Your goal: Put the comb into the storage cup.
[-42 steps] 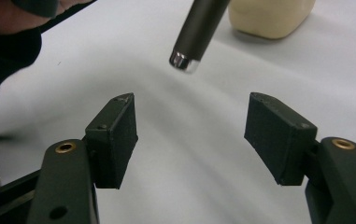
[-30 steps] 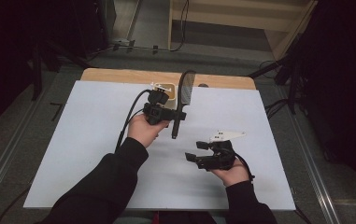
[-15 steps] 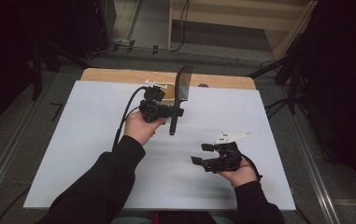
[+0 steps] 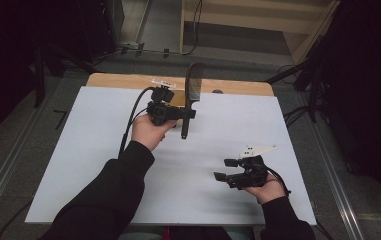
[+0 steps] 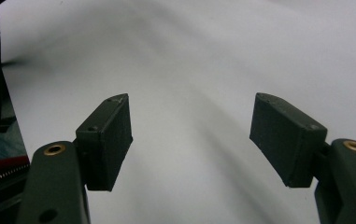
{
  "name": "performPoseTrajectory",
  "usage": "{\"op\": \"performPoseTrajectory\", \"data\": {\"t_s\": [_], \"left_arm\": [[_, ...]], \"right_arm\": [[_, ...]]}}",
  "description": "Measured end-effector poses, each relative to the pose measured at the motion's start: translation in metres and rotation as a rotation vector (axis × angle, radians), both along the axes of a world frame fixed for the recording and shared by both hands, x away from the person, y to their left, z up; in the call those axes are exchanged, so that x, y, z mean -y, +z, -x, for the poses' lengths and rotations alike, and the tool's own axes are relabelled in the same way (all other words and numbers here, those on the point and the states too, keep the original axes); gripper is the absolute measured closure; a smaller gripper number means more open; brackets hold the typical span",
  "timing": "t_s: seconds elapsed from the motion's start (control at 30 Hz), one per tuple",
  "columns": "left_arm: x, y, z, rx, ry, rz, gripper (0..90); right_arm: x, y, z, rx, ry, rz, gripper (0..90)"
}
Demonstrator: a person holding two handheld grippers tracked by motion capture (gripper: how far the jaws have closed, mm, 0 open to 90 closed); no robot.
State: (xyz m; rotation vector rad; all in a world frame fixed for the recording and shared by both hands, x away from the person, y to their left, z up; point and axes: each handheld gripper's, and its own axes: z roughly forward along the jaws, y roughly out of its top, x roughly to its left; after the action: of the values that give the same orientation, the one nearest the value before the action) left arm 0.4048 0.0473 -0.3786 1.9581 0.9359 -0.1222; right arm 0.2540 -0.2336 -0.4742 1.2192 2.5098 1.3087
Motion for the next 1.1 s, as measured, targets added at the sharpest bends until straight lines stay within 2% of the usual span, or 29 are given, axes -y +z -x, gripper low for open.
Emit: {"op": "performPoseTrajectory", "data": {"t_s": [0.17,0.23,0.4,0.47,0.6,0.8,0.93,1.1], "left_arm": [[-0.002,0.002,-0.006,0.002,0.01,0.007,72.6],[-0.004,0.005,-0.01,-0.001,0.015,0.031,72.6],[-0.005,0.014,-0.017,0.024,0.017,0.022,72.6],[-0.006,0.017,-0.019,0.029,0.023,0.027,72.6],[-0.009,0.019,-0.024,0.028,0.031,0.034,72.6],[-0.01,0.025,-0.028,0.045,0.021,0.008,72.6],[-0.014,0.029,-0.034,0.049,0.035,0.021,72.6],[-0.017,0.033,-0.042,0.058,0.057,0.017,72.6]], "right_arm": [[0.002,-0.002,0.005,-0.01,0.013,-0.005,25.6],[0.004,-0.003,0.006,-0.015,0.013,-0.003,25.7],[0.009,-0.005,0.011,-0.031,0.015,0.005,25.6],[0.012,-0.005,0.012,-0.031,0.02,-0.007,25.6],[0.016,-0.005,0.015,-0.034,0.008,-0.014,25.6],[0.021,-0.005,0.017,-0.034,0.004,-0.013,25.6],[0.025,-0.006,0.018,-0.037,-0.003,-0.024,25.3],[0.028,-0.006,0.02,-0.046,-0.011,-0.022,25.2]]}}
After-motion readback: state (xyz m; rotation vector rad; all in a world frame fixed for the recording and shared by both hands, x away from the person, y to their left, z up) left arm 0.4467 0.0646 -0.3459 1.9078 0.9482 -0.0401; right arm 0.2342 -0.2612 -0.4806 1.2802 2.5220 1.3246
